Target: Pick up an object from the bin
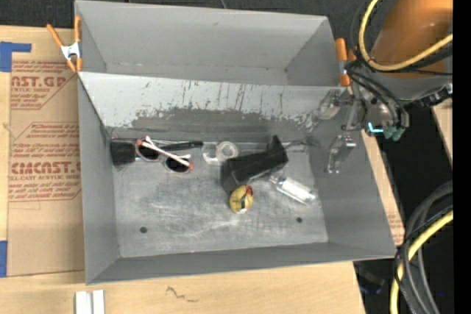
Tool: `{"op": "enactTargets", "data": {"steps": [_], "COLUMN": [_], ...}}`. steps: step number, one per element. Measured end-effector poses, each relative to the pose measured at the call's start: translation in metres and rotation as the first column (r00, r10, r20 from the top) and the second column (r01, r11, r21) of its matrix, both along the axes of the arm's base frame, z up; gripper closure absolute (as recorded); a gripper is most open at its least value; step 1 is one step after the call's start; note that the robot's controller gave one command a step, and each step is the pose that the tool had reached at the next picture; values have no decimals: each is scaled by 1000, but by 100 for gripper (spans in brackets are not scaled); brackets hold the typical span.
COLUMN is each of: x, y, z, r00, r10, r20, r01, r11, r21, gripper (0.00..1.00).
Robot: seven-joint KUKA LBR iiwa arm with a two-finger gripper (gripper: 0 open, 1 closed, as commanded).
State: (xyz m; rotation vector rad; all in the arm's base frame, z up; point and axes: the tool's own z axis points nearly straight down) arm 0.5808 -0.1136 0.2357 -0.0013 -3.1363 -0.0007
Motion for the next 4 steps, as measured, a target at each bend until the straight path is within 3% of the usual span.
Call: {"op": "enactTargets", "data": {"steps": [1,2,3,4], "x": [2,6,13,12], "y": [1,29,84,70], "z": [5,-62,-77,-95], "r00": [1000,998,989,957], "r10": [2,65,146,290], "r20": [8,12,5,7], "r01": [-2,-65,-146,-290], "r11": [1000,998,989,957], "r21": [-1,-2,1,-1], "gripper": [0,0,0,0]}}
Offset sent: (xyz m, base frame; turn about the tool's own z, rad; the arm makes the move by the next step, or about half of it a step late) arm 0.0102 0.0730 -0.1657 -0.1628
